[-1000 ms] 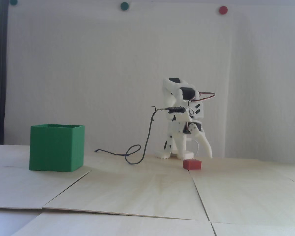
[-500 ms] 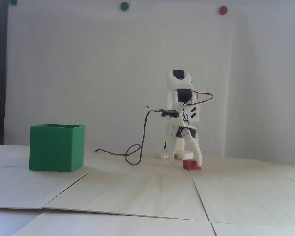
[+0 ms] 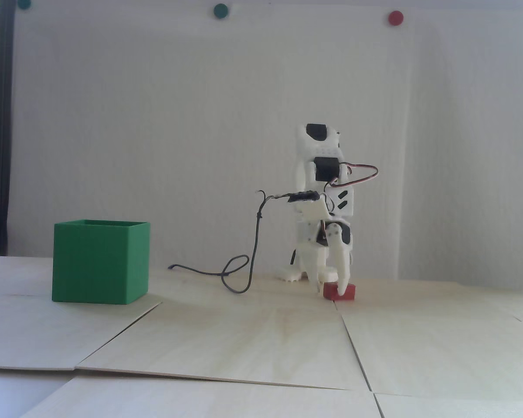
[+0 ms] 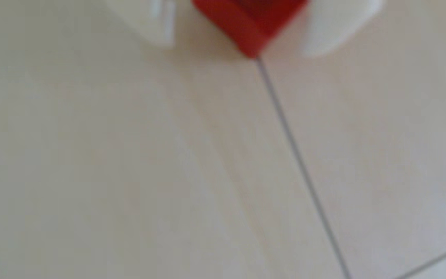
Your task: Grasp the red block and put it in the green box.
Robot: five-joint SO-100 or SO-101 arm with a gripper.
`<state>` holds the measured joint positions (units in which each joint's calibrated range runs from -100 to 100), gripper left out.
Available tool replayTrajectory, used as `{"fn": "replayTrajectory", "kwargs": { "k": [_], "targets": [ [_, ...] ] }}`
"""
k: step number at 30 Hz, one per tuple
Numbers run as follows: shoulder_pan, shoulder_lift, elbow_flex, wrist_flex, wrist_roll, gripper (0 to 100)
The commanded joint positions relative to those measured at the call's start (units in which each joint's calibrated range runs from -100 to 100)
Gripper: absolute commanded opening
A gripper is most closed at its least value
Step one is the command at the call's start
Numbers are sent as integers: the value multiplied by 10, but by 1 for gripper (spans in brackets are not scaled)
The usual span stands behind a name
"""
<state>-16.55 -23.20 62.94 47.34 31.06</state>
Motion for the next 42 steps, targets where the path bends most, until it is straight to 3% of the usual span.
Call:
{"fn": "replayTrajectory", "kwargs": {
  "k": [1,4,6,11,16,27,36,42],
  "targets": [
    [-17,1,-2,-10,13,7],
    [-26,1,-2,-10,13,3],
    [-28,1,-2,-10,14,5],
    [-27,1,-2,-16,14,33],
    [-41,1,-9,-10,14,45],
    [-81,7,-2,-10,52,46],
    [-22,6,-9,-16,35,46],
    [20,8,-3,-16,55,45]
  ]
}}
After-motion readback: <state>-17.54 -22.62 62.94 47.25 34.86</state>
